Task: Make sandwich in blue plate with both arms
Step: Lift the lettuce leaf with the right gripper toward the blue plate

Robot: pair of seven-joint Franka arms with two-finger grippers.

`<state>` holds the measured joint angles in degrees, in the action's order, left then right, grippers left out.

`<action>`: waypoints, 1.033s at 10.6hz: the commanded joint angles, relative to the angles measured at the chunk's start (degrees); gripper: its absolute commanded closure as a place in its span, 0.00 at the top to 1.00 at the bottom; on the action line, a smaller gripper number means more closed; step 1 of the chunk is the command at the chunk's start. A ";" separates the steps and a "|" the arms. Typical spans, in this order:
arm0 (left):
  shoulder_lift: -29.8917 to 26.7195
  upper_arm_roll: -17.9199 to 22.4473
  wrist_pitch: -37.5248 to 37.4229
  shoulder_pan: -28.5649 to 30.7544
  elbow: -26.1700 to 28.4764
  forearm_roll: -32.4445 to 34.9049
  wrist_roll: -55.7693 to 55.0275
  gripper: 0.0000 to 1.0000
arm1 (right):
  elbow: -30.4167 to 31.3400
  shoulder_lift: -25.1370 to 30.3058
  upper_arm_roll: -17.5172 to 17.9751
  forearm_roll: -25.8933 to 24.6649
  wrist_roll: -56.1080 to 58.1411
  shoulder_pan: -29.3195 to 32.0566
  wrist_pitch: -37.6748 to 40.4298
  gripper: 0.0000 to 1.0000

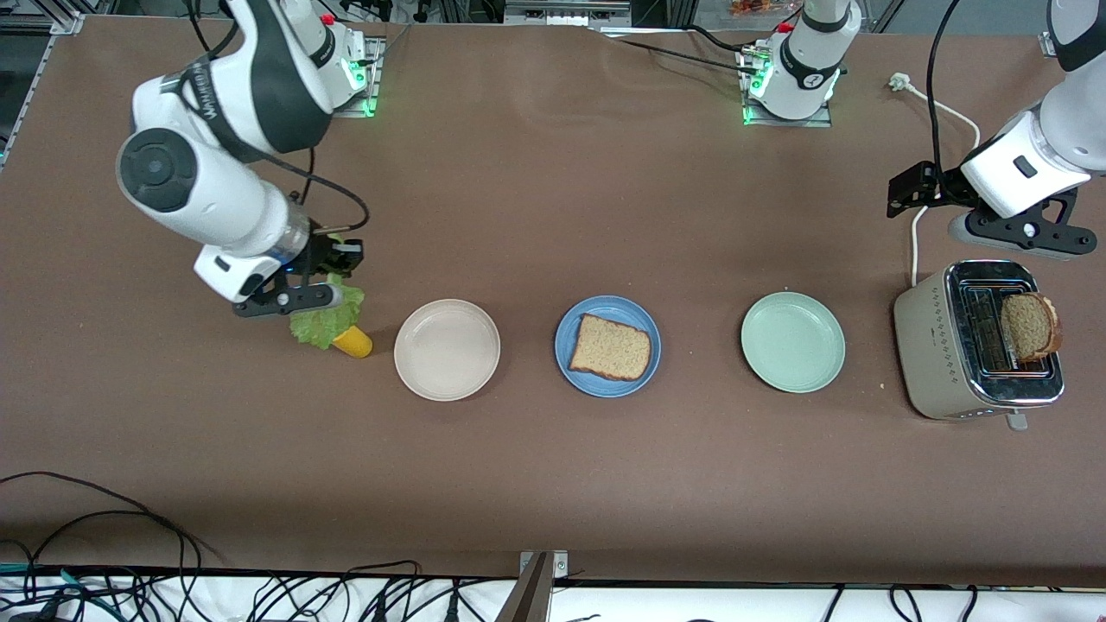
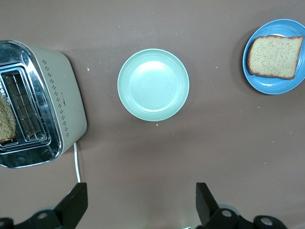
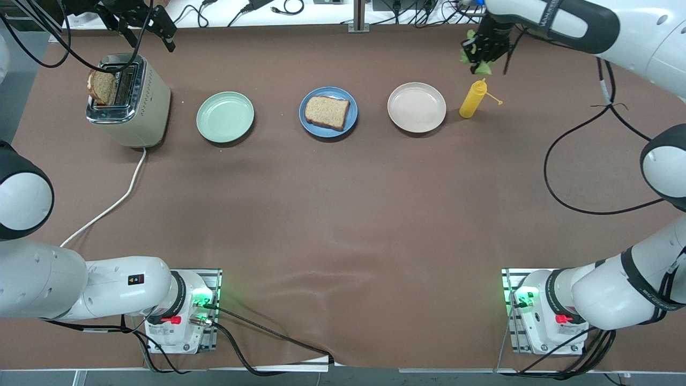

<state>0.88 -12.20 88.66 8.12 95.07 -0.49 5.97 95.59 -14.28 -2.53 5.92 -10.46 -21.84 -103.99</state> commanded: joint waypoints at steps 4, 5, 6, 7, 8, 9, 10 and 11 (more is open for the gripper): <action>-1.41 -0.10 -0.15 0.49 0.99 -1.18 -0.17 1.00 | -18.75 -13.82 -0.99 3.56 -25.53 -12.42 5.38 0.00; -1.41 -0.02 -0.15 0.49 0.99 -1.18 -0.09 1.00 | -21.39 -16.54 -0.99 3.57 -31.06 -15.14 5.12 0.00; -1.41 -0.02 -0.24 0.49 0.99 -1.18 -0.17 1.00 | -23.50 -18.83 -0.99 3.57 -35.99 -17.43 3.55 0.00; -1.41 -0.10 -0.24 0.49 0.99 -1.18 -0.17 1.00 | -24.74 -20.33 -0.90 3.57 -40.04 -19.19 0.92 0.00; -1.41 -0.10 -0.24 0.49 0.99 -1.18 -0.17 1.00 | -24.84 -21.39 -0.90 3.66 -42.78 -20.51 -1.80 0.00; -1.41 -0.10 -0.24 0.49 0.99 -1.18 -0.09 1.00 | -24.84 -22.27 -0.90 3.66 -44.89 -21.83 -3.83 0.00; -1.41 -0.10 -0.24 0.49 0.99 -1.18 -0.09 1.00 | -24.93 -23.32 -0.81 3.66 -47.44 -22.89 -5.76 0.00; -1.41 -0.10 -0.24 0.49 0.99 -1.18 -0.09 1.00 | -25.89 -24.99 -0.64 3.66 -51.55 -24.20 -8.65 0.00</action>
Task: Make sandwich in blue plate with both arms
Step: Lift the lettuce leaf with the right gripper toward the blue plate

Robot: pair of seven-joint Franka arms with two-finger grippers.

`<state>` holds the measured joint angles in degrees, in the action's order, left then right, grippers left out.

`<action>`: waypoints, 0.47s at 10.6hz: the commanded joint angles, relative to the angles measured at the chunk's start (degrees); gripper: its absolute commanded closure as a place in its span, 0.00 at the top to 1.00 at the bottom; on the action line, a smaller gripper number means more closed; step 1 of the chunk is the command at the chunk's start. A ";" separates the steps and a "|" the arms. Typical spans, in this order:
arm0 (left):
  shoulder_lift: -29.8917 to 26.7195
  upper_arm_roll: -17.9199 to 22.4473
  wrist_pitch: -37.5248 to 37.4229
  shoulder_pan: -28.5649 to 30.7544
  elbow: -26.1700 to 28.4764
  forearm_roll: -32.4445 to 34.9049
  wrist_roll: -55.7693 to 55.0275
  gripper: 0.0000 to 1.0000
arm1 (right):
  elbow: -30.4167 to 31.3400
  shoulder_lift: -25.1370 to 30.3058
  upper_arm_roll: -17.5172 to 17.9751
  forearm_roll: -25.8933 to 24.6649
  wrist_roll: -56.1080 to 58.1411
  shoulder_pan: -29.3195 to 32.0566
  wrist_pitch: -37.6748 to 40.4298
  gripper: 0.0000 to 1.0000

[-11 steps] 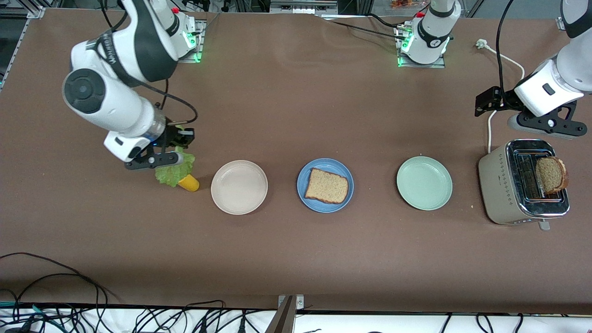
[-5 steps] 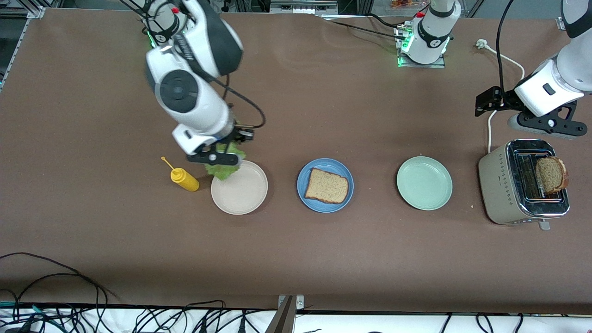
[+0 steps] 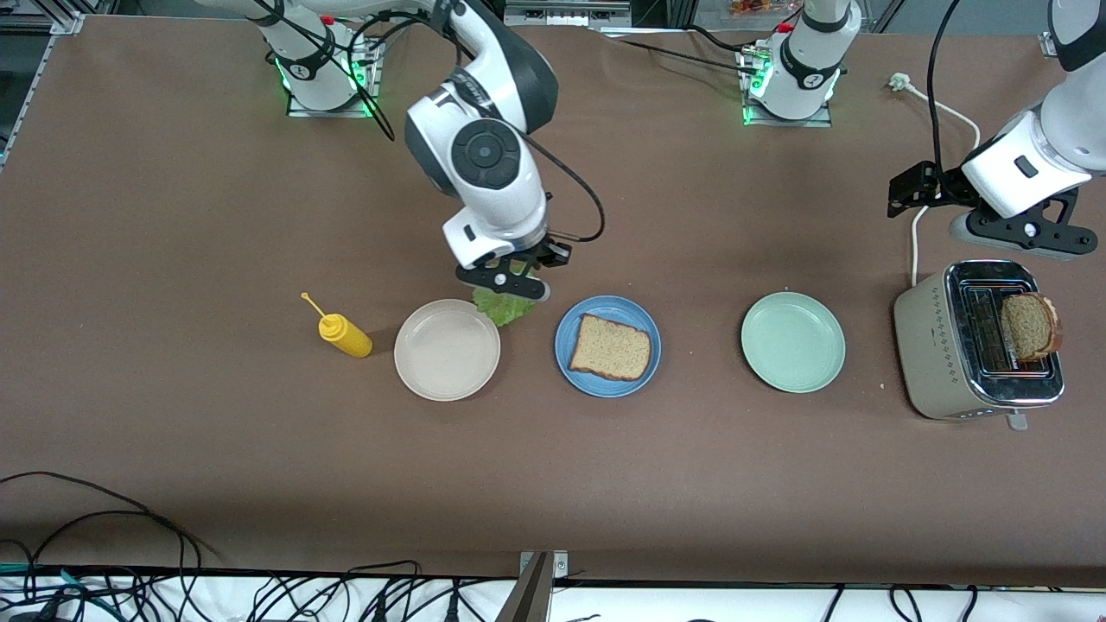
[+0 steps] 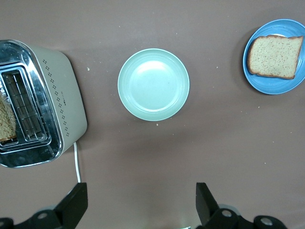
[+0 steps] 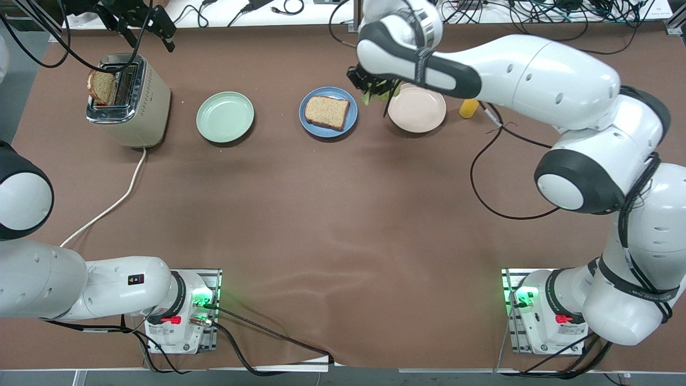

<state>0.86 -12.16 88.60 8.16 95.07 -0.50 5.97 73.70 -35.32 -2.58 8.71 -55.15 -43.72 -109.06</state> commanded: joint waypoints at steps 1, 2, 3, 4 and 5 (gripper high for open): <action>-1.39 -0.14 -0.27 0.45 0.99 -1.16 -0.09 1.00 | -6.18 -6.58 -0.24 0.87 -12.30 -3.29 -6.49 0.00; -1.39 -0.14 -0.27 0.45 0.99 -1.16 -0.17 1.00 | -8.90 -9.39 -0.15 0.87 -15.66 -4.00 -8.52 0.00; -1.39 -0.14 -0.27 0.45 0.99 -1.16 -0.17 1.00 | -10.93 -11.16 -0.24 0.87 -16.30 -4.70 -8.89 0.00; -1.39 -0.14 -0.27 0.45 0.99 -1.16 -0.09 1.00 | -12.52 -12.74 -0.24 0.87 -17.87 -4.88 -9.50 0.00; -1.39 -0.14 -0.53 0.54 0.99 -1.16 -0.09 1.00 | -13.92 -14.33 -0.15 0.87 -20.76 -5.14 -11.07 0.00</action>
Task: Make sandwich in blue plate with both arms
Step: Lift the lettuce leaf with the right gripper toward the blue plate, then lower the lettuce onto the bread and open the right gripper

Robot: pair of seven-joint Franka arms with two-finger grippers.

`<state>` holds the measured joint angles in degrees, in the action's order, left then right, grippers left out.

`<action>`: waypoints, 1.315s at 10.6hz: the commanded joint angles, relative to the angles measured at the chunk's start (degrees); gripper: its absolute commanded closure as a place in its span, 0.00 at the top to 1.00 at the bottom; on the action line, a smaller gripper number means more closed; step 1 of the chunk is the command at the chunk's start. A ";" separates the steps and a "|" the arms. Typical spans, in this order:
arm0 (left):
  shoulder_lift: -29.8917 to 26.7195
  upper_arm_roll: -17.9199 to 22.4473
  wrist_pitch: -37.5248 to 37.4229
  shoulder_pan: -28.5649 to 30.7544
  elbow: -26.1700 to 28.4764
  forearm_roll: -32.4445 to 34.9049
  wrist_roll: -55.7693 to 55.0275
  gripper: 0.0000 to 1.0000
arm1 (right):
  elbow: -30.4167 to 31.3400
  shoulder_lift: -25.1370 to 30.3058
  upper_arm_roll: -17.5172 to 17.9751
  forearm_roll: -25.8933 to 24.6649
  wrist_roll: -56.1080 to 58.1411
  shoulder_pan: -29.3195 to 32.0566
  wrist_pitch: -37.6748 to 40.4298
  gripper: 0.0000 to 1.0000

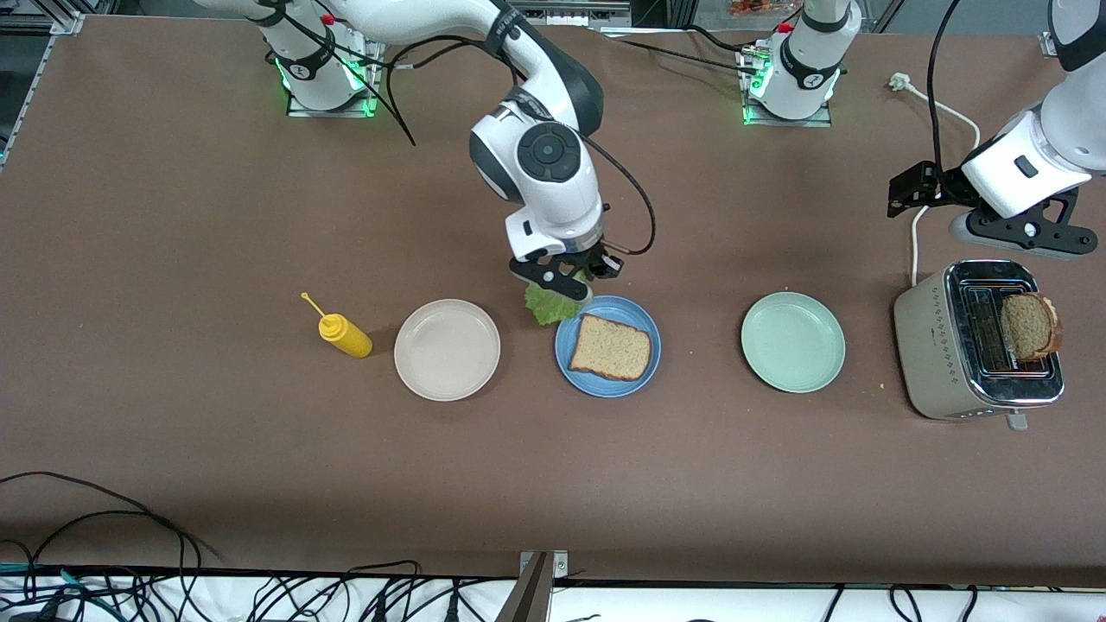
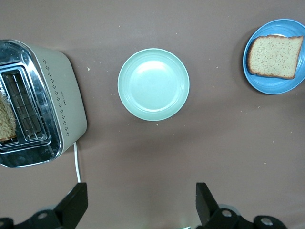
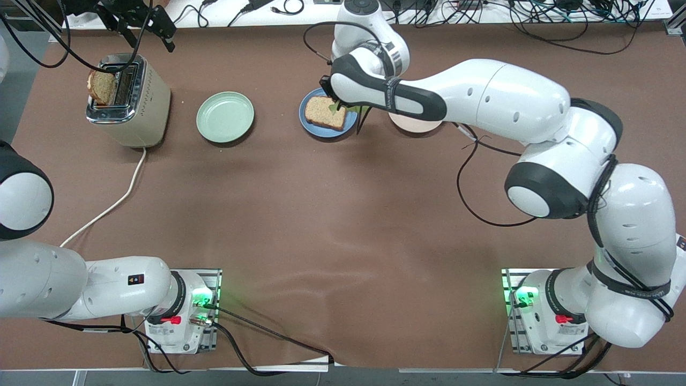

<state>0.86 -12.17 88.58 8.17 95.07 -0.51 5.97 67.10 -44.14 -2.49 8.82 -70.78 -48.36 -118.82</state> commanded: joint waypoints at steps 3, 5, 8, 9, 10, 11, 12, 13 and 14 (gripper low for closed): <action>-1.39 -0.14 -0.69 0.53 0.99 -1.16 -0.09 1.00 | -9.10 -10.34 -0.50 0.76 -8.49 -1.82 -7.36 0.00; -1.39 -0.14 -0.69 0.44 0.99 -1.07 -0.08 1.00 | -9.10 -13.07 -0.42 0.76 -10.33 -2.17 -15.87 0.00; -1.39 -0.14 -1.04 0.44 0.99 -1.07 0.09 1.00 | -9.10 -14.93 -0.76 0.50 -12.63 -2.17 -19.96 0.00; -1.39 -0.05 -1.12 0.53 0.99 -1.07 0.09 1.00 | -9.10 -15.01 -0.77 0.58 -12.63 -2.09 -21.27 0.00; -1.39 -0.05 -1.21 0.53 0.99 -1.07 0.09 1.00 | -9.01 -15.45 -0.59 0.59 -12.63 -2.09 -24.67 0.00; -1.39 -0.05 -1.21 0.44 0.99 -1.07 -0.17 1.00 | -9.01 -16.76 -0.68 0.50 -12.63 -2.09 -27.49 0.00; -1.39 -0.14 -1.21 0.44 0.99 -1.07 -0.17 1.00 | -8.92 -17.21 -0.68 0.50 -12.63 -2.17 -29.08 0.00; -1.39 -0.14 -1.21 0.44 0.99 -1.07 -0.17 1.00 | -8.92 -17.21 -0.68 0.50 -12.63 -2.17 -29.19 0.00; -1.39 -0.14 -1.21 0.44 0.99 -1.07 -0.17 1.00 | -8.92 -17.21 -0.68 0.50 -12.63 -2.17 -29.28 0.03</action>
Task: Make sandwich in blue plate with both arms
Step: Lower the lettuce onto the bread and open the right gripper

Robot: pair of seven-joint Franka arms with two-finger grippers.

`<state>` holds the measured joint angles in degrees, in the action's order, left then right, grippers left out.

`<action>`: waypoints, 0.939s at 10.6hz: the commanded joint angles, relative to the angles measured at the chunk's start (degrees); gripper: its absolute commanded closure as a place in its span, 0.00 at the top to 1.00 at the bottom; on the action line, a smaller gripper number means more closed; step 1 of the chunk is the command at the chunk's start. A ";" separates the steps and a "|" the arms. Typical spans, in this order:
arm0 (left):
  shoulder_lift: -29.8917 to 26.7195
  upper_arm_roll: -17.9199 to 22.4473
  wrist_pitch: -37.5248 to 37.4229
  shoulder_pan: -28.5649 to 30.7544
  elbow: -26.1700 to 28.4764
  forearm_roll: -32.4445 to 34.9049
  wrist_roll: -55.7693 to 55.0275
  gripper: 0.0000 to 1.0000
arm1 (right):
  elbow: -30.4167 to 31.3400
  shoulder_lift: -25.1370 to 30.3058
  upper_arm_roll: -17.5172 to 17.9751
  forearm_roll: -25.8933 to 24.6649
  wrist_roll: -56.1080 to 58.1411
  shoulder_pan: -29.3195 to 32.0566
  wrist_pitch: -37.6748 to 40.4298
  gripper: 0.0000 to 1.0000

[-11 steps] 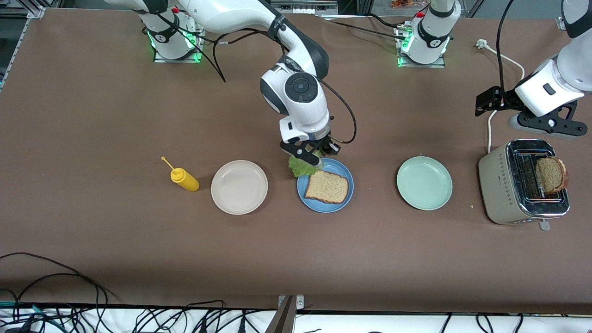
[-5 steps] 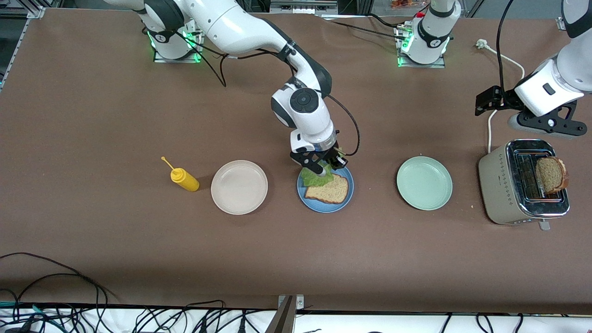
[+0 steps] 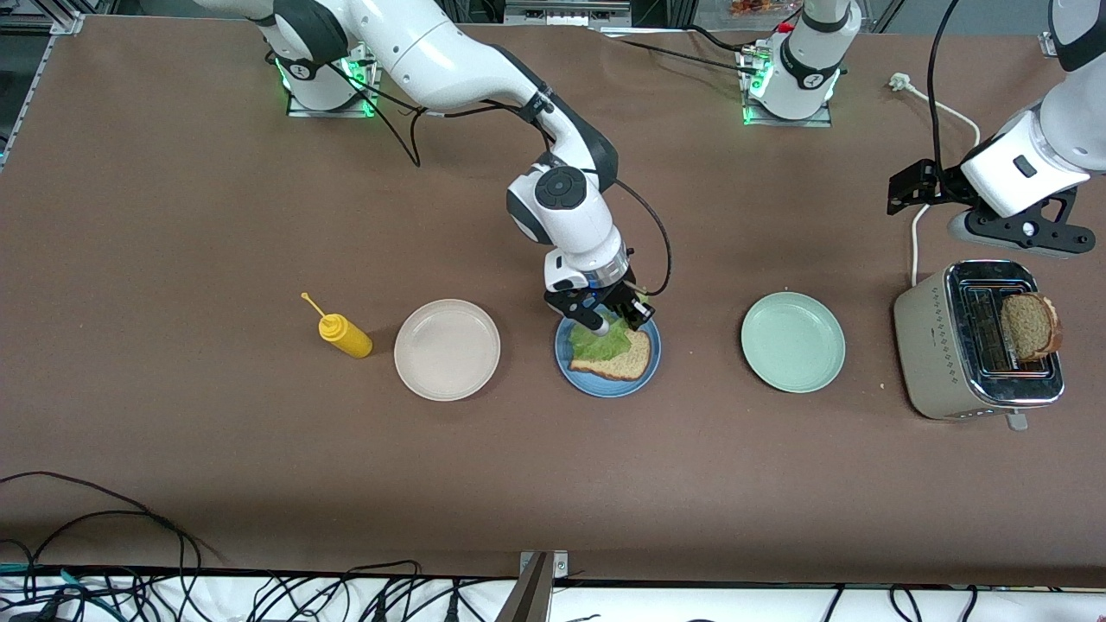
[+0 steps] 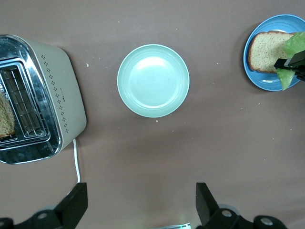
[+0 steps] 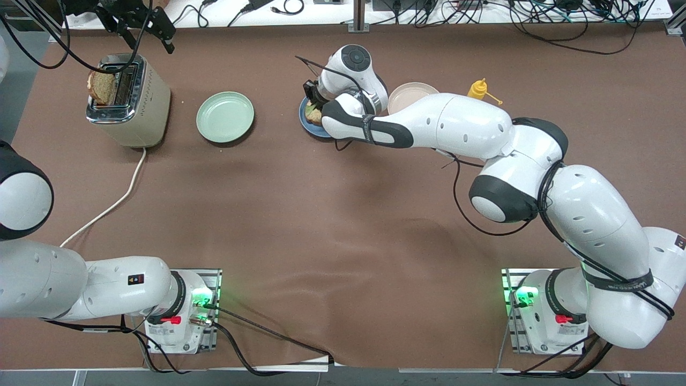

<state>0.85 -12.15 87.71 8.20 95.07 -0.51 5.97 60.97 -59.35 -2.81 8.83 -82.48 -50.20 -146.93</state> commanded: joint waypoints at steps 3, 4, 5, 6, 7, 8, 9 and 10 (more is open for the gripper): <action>-1.38 -0.15 -0.44 0.41 0.99 -1.07 -0.17 1.00 | -2.52 -2.09 -0.36 0.05 -0.58 -0.60 -1.52 0.58; -1.37 -0.15 -0.44 0.41 0.99 -1.07 -0.17 1.00 | -2.43 -2.09 -0.44 -0.13 -0.57 -0.69 -1.78 0.90; -1.37 -0.15 -0.44 0.41 0.99 -1.07 -0.17 1.00 | -2.35 -2.26 -0.53 -2.04 -0.49 -1.04 -1.78 1.00; -1.37 -0.15 -0.44 0.41 0.99 -1.07 -0.17 1.00 | -2.35 -2.44 -0.44 -5.89 -0.49 -1.30 -1.70 1.00; -1.37 -0.15 -0.44 0.41 0.99 -1.07 -0.17 1.00 | -2.35 -2.79 -0.44 -8.63 -0.49 -1.56 -1.69 1.00; -1.37 -0.15 -0.44 0.41 0.99 -1.07 -0.17 1.00 | -2.35 -2.79 -0.53 -9.09 -0.49 -1.74 -1.69 1.00; -1.37 -0.15 -0.44 0.41 0.99 -1.07 -0.17 1.00 | -2.35 -2.71 -0.53 -9.09 -0.40 -1.83 -1.43 1.00; -1.37 -0.15 -0.44 0.41 0.99 -1.07 -0.17 1.00 | -2.08 -2.36 -0.53 -9.01 -0.49 -1.92 -0.82 1.00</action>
<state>0.85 -12.15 87.61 8.20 95.07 -0.51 5.97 60.96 -60.65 -2.81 1.14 -82.40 -51.62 -148.02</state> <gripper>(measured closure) 0.000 0.062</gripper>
